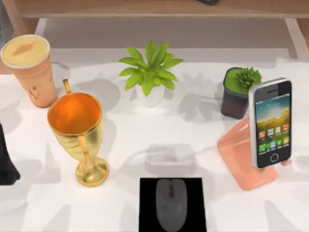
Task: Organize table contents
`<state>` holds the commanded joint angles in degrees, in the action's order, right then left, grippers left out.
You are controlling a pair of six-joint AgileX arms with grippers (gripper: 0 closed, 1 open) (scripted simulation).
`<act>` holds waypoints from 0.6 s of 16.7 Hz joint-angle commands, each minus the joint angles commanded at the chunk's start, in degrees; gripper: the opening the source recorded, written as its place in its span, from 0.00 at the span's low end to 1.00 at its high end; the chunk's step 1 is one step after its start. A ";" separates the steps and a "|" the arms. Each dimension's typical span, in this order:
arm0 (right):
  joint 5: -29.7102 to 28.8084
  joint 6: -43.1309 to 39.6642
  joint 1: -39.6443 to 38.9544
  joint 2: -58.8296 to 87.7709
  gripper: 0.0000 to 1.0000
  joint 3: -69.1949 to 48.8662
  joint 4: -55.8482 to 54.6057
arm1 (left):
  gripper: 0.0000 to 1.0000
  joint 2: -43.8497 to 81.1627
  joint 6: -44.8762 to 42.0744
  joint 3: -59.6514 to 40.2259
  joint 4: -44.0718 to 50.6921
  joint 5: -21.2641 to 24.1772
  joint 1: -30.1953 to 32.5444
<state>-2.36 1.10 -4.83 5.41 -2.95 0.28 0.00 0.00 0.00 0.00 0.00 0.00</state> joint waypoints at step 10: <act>2.37 -1.10 4.83 -5.41 1.00 2.95 -0.28 | 1.00 0.57 -0.40 -0.43 -0.48 -0.33 -0.19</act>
<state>0.00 0.00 0.00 0.00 0.00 0.00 0.57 -0.40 -0.43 -0.48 -0.33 -0.19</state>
